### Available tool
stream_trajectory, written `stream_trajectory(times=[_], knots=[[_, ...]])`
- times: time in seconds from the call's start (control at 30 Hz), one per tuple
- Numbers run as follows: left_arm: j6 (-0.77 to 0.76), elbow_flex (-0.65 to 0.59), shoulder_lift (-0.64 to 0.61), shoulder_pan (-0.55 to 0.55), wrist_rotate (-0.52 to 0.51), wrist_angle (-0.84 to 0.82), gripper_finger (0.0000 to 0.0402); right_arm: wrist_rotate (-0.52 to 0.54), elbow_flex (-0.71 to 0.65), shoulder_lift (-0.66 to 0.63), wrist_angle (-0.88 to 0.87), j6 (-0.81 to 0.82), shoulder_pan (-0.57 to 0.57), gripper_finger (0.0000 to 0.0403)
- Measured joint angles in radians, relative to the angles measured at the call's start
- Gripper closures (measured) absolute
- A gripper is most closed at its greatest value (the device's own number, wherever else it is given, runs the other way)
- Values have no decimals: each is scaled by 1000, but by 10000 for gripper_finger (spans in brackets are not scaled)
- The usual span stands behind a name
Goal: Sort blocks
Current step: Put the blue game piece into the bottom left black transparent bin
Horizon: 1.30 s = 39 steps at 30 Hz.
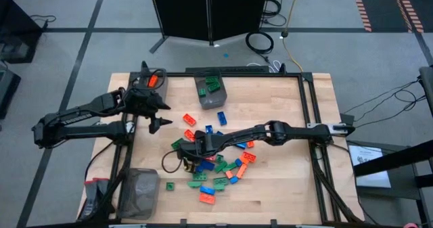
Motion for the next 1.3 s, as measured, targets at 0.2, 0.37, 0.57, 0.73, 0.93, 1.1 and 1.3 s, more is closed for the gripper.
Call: stream_trajectory(times=[0.2, 0.37, 0.57, 0.73, 0.93, 1.1, 1.3], knots=[[2, 0, -7, 0, 0, 40, 79, 133, 8, -132, 109, -147, 38, 327], [5, 0, -43, -1, 22, 35, 79, 114, 5, -146, 356, -329, 78, 327], [-2, 0, -120, -1, 150, 80, 79, 64, 6, -135, 590, -567, 112, 327], [-34, 0, -224, -1, 254, 141, 79, 81, 6, -159, 678, -742, 144, 327], [-52, 0, -371, -1, 323, 212, 79, 363, 8, -248, 630, -906, 196, 327], [-54, 0, -446, -1, 363, 272, 79, 477, 10, -292, 579, -968, 199, 327], [-58, 0, -464, -11, 422, 381, 79, 452, 8, -322, 526, -969, 172, 327]])
